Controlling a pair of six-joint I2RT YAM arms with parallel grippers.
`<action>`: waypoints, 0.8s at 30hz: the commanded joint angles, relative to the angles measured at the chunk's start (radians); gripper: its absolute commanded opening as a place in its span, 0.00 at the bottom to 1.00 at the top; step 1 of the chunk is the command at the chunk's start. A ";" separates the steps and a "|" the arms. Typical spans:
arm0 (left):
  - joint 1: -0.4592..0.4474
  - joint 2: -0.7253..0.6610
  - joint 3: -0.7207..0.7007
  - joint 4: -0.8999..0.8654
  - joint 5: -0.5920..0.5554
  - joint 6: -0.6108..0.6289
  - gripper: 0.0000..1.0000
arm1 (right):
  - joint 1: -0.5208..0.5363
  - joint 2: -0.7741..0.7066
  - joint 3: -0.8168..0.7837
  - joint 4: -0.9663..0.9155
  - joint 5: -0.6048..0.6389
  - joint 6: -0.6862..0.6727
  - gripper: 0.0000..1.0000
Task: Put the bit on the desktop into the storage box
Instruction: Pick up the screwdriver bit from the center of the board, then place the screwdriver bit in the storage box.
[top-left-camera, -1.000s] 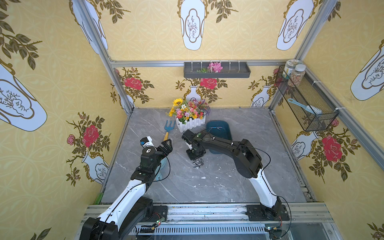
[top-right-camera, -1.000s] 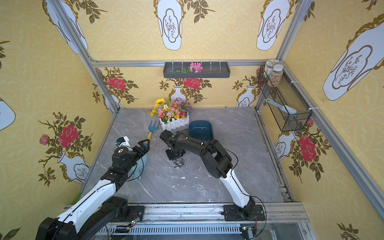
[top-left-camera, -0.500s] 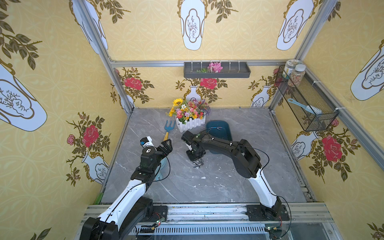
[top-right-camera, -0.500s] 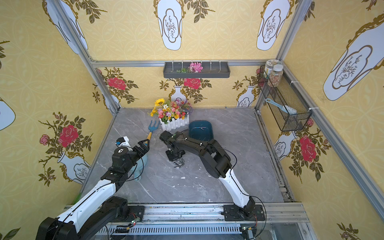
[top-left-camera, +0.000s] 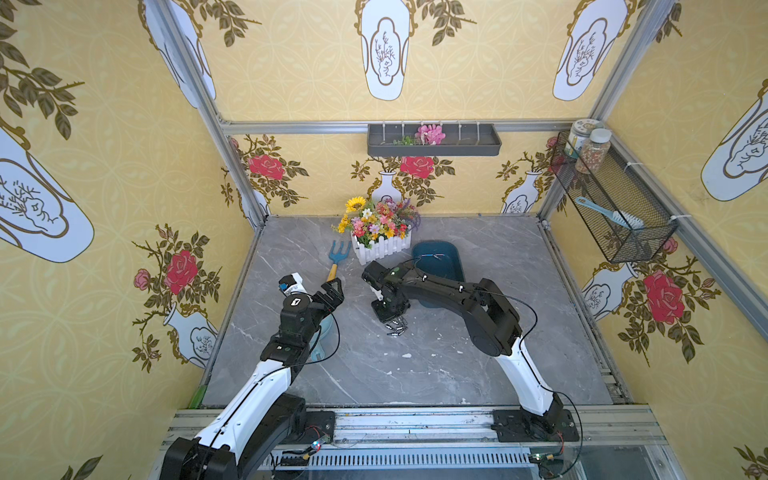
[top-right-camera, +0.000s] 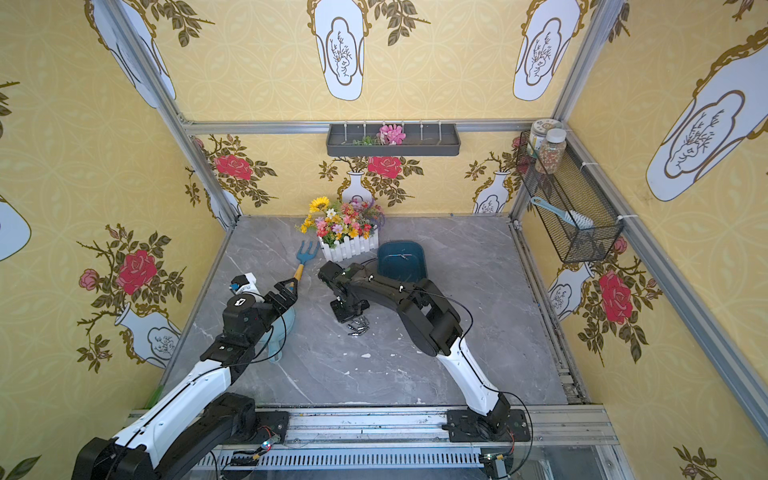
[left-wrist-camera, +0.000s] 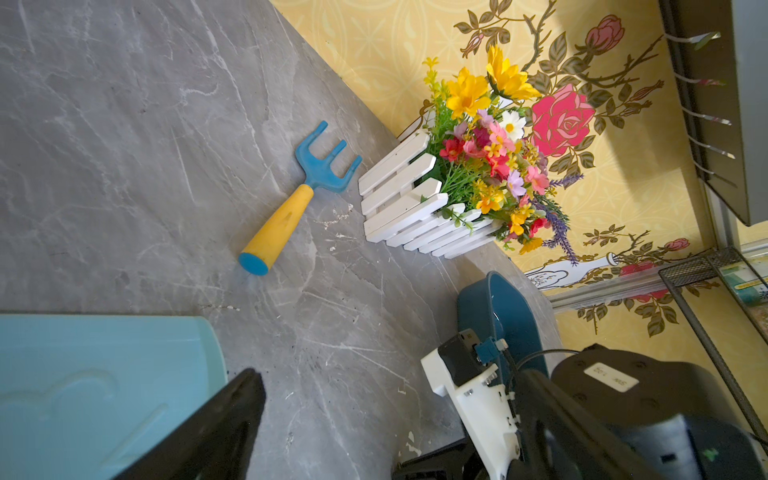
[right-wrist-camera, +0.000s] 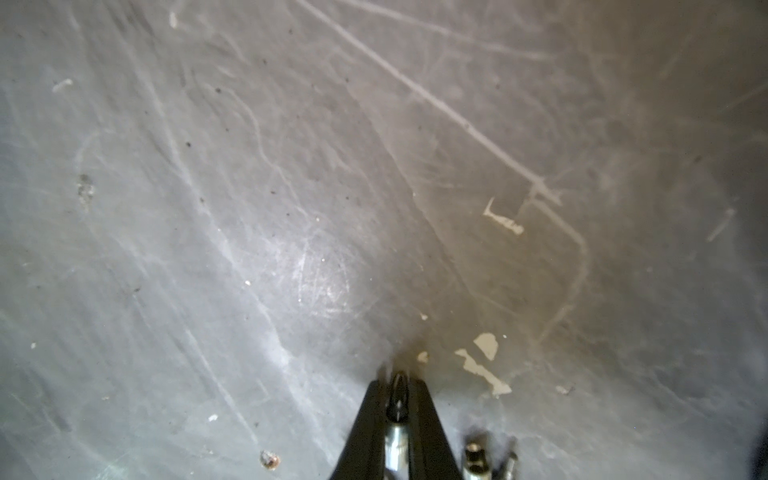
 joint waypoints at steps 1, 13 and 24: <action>0.001 -0.002 -0.004 0.009 -0.002 0.003 1.00 | 0.002 0.002 0.010 0.001 -0.007 0.004 0.06; 0.002 -0.002 -0.004 0.006 -0.002 0.005 1.00 | -0.003 -0.042 0.039 -0.011 0.016 -0.008 0.05; 0.004 0.006 0.004 0.007 0.001 0.006 1.00 | -0.049 -0.140 0.042 -0.033 0.048 -0.032 0.06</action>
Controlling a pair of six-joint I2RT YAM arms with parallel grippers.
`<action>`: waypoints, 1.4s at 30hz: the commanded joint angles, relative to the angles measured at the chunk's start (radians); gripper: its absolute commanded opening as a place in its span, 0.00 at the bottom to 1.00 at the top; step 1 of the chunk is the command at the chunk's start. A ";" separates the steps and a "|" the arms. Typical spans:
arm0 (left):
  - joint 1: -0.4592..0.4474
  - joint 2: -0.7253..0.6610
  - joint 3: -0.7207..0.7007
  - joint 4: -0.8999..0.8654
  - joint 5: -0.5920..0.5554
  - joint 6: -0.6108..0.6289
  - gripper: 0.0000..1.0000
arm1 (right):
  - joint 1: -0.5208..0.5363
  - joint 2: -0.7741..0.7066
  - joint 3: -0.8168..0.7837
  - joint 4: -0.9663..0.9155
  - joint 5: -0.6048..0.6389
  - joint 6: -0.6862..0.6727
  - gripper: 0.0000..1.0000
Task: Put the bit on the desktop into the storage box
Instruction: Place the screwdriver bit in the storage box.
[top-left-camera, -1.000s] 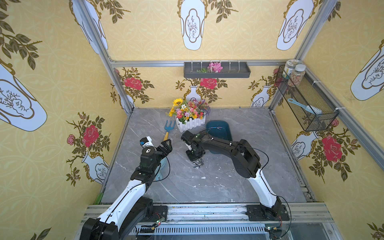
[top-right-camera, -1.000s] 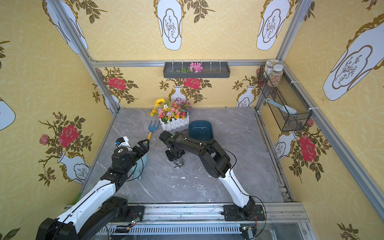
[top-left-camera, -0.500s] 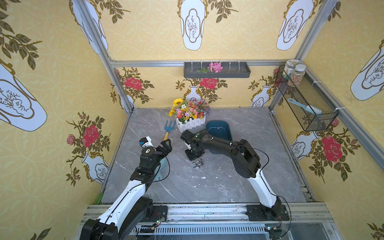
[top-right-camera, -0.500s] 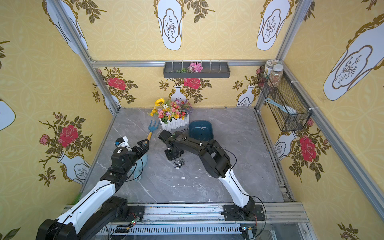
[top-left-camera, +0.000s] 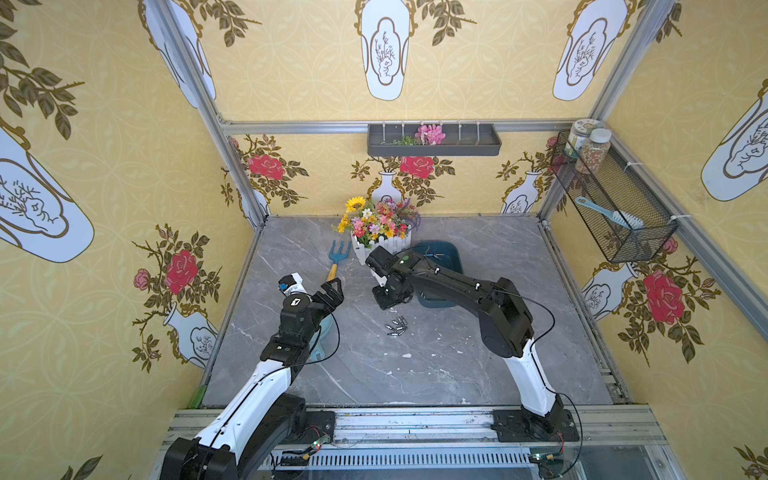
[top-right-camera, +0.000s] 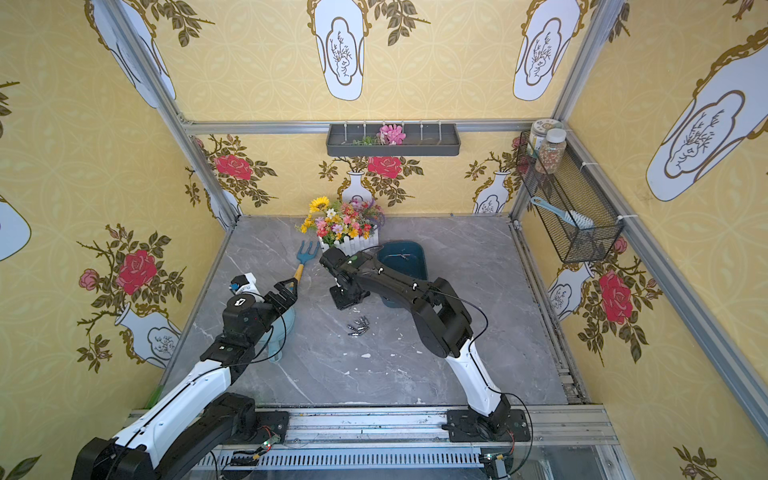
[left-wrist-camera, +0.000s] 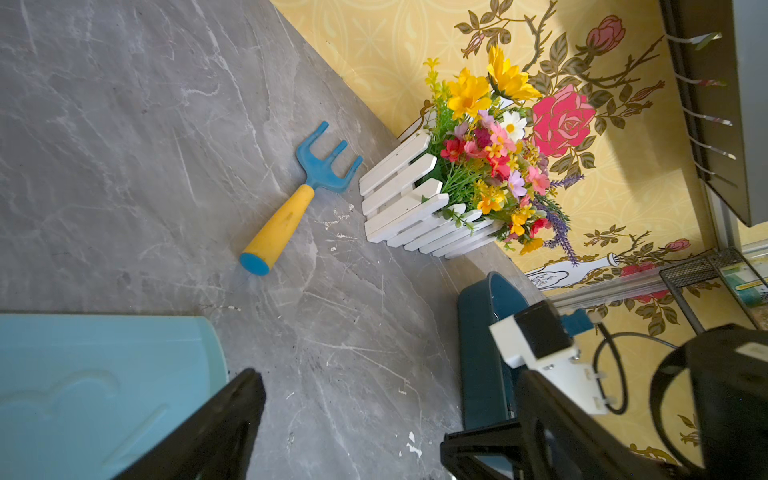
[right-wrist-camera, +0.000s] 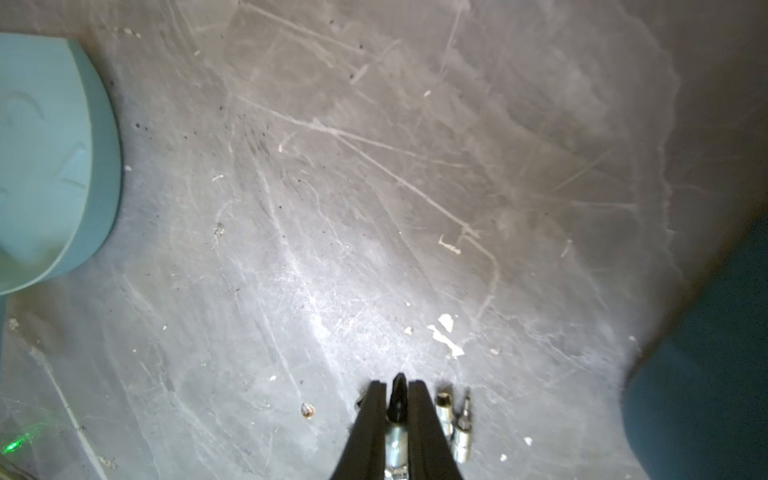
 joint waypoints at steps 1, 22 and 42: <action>0.002 0.007 0.005 0.008 0.001 0.005 1.00 | -0.021 -0.040 0.004 -0.022 0.027 -0.018 0.05; 0.004 0.032 0.019 0.018 0.025 0.011 1.00 | -0.308 -0.263 -0.230 0.000 0.072 -0.052 0.05; 0.007 0.037 0.004 0.035 0.042 0.008 1.00 | -0.364 -0.264 -0.310 0.030 0.076 -0.052 0.05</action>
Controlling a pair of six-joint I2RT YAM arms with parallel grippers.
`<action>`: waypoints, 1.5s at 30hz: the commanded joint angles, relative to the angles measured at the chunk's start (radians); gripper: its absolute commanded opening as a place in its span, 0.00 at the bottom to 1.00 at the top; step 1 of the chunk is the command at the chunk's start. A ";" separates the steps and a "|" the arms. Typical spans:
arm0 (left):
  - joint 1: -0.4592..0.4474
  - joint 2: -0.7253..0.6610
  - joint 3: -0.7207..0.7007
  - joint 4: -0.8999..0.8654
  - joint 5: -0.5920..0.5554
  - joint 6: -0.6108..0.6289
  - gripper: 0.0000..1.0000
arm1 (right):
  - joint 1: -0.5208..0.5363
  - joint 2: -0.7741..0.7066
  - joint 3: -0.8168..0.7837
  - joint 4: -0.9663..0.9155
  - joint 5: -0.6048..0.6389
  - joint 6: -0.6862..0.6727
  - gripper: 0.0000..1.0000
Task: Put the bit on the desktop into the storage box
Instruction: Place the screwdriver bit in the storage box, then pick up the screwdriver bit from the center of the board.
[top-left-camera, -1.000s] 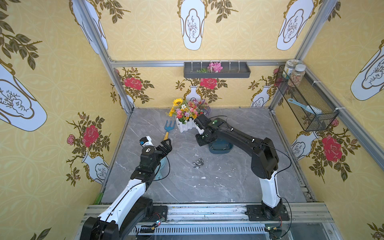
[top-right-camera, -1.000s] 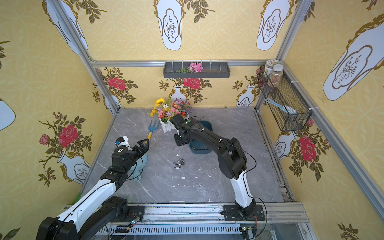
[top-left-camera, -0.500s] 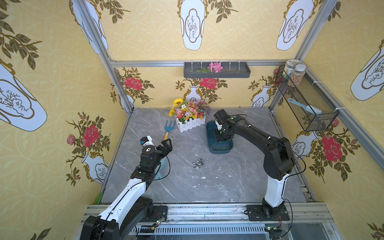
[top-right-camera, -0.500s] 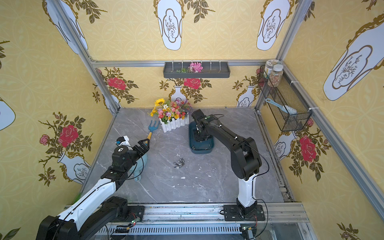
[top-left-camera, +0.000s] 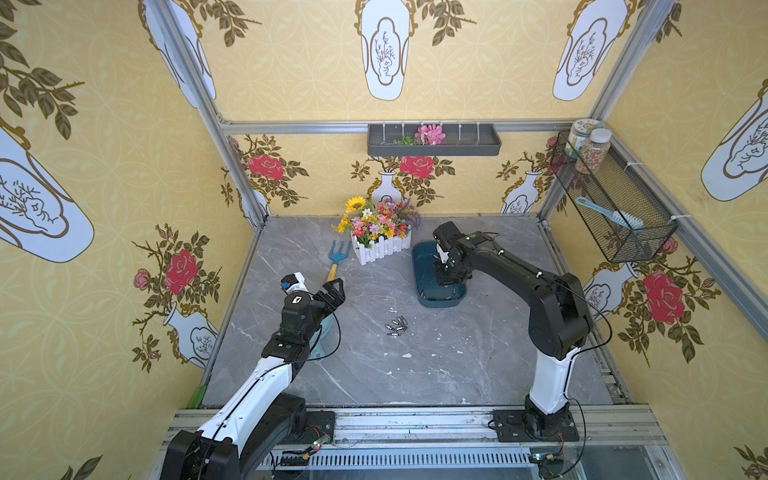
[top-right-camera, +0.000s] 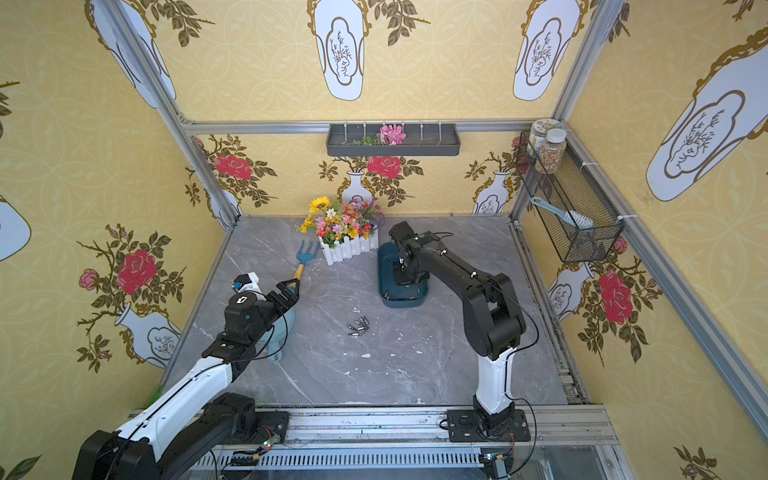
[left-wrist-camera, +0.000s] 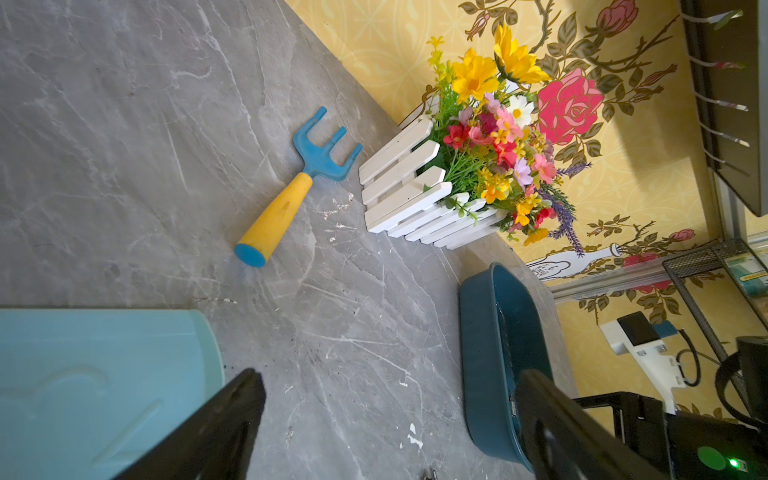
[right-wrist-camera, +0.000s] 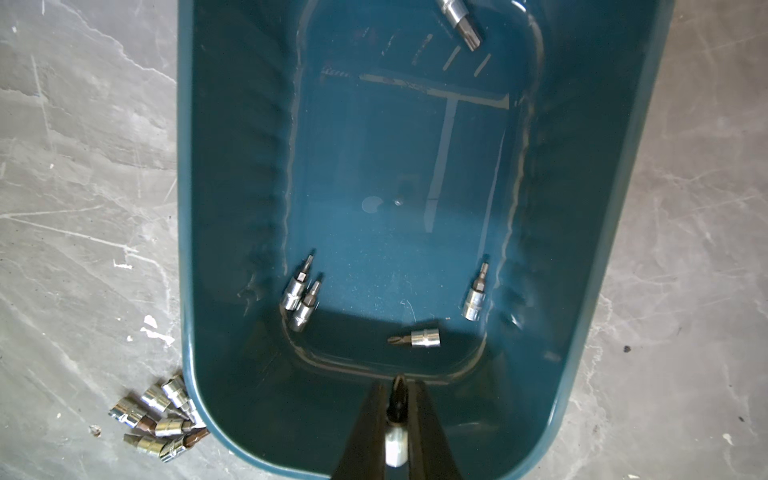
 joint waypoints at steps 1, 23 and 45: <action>0.002 0.003 -0.005 0.031 0.011 0.007 1.00 | -0.002 0.002 -0.007 0.012 0.015 -0.011 0.05; 0.002 0.022 0.036 -0.021 0.058 0.059 1.00 | -0.020 -0.085 -0.057 0.036 0.042 -0.021 0.48; -0.147 0.166 0.196 -0.220 0.209 0.306 0.89 | -0.243 -0.462 -0.379 0.211 -0.016 -0.037 0.86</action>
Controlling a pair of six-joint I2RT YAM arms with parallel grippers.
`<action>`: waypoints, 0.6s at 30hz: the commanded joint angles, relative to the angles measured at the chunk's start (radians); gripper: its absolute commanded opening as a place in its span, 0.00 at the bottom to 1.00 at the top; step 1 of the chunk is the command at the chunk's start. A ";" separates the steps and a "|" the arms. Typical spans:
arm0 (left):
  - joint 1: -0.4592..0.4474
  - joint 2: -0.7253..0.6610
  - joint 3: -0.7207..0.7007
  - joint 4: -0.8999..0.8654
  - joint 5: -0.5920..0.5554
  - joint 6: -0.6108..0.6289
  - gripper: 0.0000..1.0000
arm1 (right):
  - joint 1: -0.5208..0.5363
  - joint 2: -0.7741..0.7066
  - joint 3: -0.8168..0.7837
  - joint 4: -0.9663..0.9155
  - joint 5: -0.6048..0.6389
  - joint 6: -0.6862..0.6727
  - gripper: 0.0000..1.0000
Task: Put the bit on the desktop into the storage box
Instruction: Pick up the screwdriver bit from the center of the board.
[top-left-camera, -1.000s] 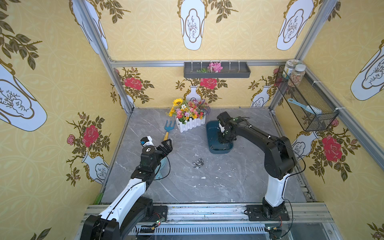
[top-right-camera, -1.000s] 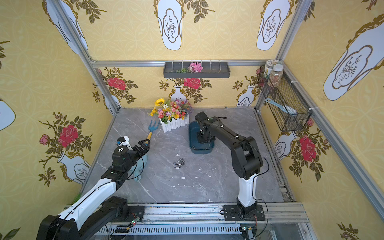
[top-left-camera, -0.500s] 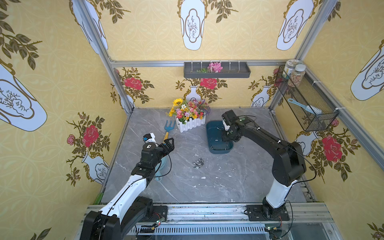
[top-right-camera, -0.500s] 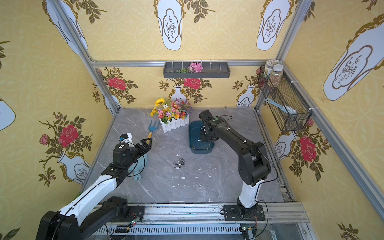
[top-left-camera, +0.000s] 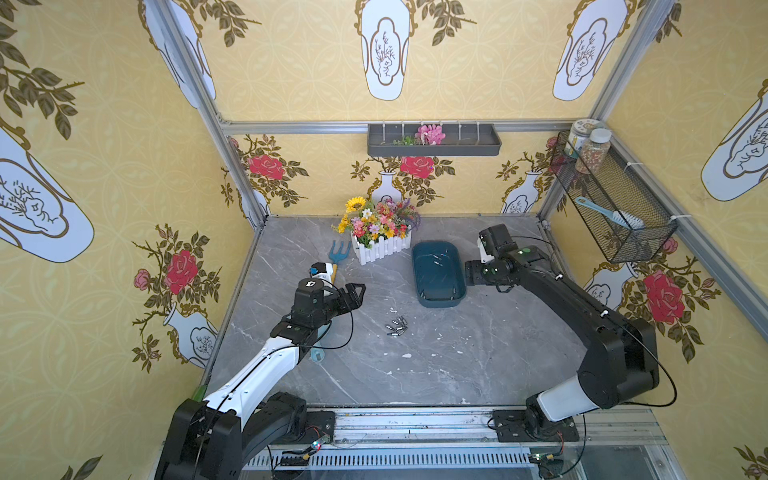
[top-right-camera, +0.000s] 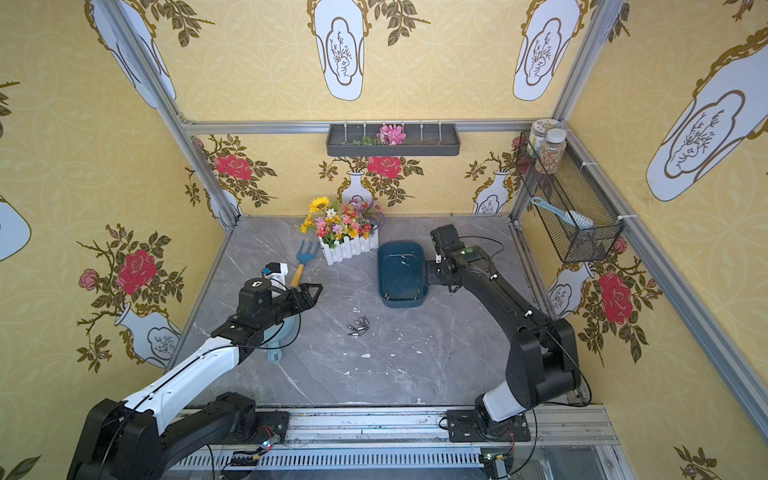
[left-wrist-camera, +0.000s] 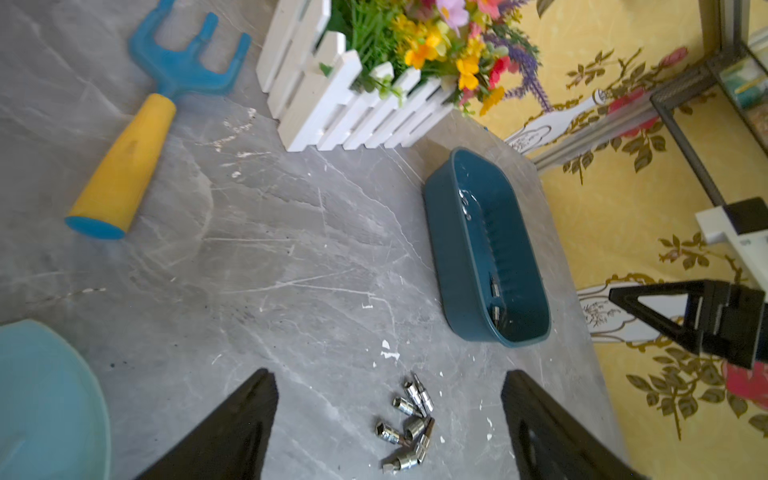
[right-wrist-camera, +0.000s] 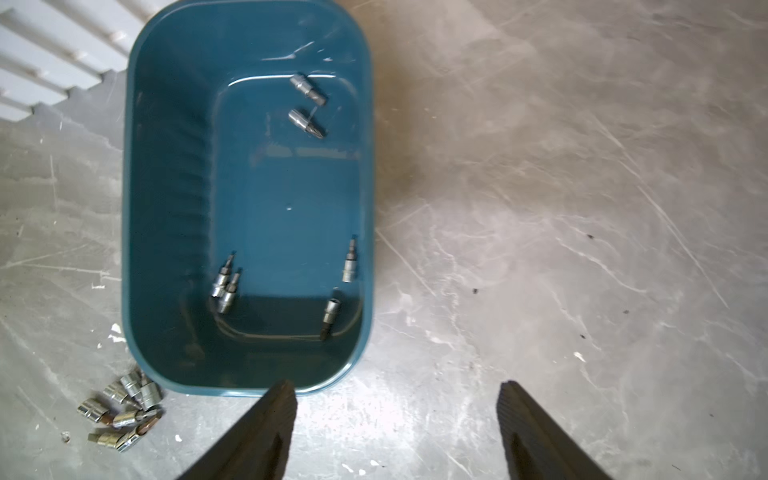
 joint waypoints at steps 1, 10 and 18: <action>-0.065 0.020 0.042 -0.095 -0.035 0.101 0.88 | -0.065 -0.059 -0.055 0.089 -0.073 0.004 0.90; -0.272 0.163 0.198 -0.273 -0.137 0.200 0.77 | -0.251 -0.164 -0.201 0.209 -0.272 0.058 0.97; -0.424 0.350 0.339 -0.408 -0.221 0.233 0.63 | -0.361 -0.177 -0.264 0.235 -0.360 0.052 0.97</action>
